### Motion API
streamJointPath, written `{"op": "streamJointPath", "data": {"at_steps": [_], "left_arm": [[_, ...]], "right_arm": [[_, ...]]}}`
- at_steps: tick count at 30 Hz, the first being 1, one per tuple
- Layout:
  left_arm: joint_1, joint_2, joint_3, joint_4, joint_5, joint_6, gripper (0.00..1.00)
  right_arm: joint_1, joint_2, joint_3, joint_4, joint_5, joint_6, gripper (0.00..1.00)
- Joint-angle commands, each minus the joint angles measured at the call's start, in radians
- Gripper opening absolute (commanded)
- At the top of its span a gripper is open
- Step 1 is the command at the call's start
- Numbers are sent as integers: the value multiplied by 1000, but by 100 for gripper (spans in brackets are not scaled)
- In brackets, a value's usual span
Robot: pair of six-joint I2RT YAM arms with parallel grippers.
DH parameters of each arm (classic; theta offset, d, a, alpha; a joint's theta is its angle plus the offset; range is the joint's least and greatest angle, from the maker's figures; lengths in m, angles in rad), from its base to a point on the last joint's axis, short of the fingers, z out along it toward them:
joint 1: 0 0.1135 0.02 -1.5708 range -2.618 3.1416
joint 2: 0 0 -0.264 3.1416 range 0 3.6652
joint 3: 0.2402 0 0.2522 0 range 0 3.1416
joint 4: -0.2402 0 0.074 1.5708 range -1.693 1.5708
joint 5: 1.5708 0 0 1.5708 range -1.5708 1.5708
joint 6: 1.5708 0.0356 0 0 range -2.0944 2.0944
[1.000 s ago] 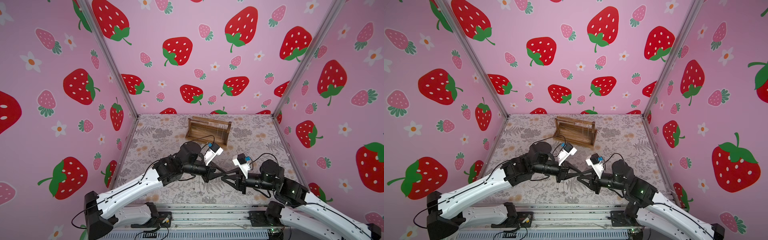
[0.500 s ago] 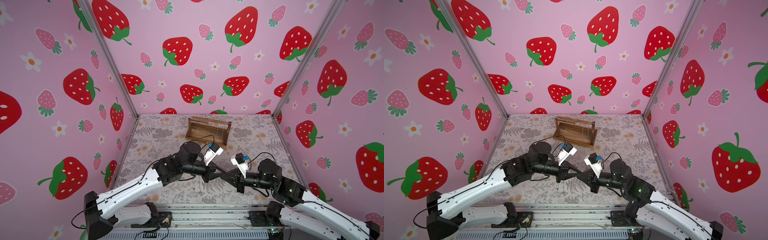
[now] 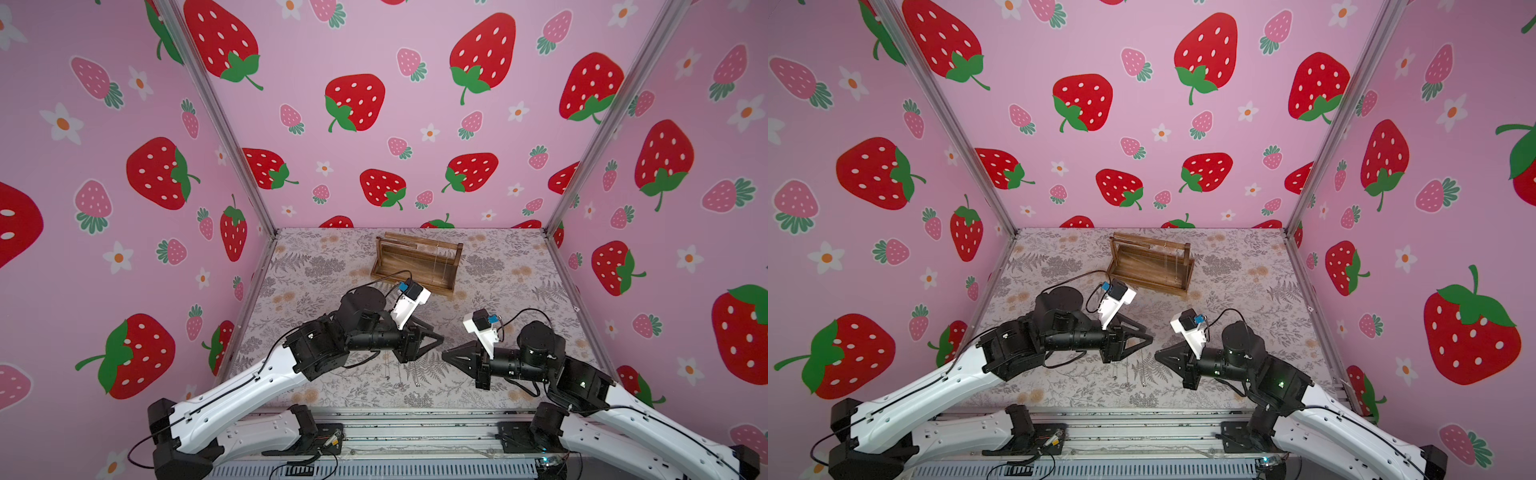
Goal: Take the necklace off the jewelry display stand
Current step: Place the necklace at the center of the board.
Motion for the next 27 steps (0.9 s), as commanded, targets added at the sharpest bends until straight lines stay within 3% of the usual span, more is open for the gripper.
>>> {"op": "streamJointPath", "data": {"at_steps": [1,8,18,27], "left_arm": [[-1,-77,10,-103,-167,43,42],[-1,-307,-84,-212,-325,27,41],[-1,-643,-250,-287,-385,-72,40],[-1,-785,-289,-399,-457,-85,40]], "right_arm": [[5,9,-4,-6,16,27,0],[6,40,-5,-50,92,66,0],[5,72,-40,-41,63,106,0],[5,118,-34,-65,176,122,0]]}}
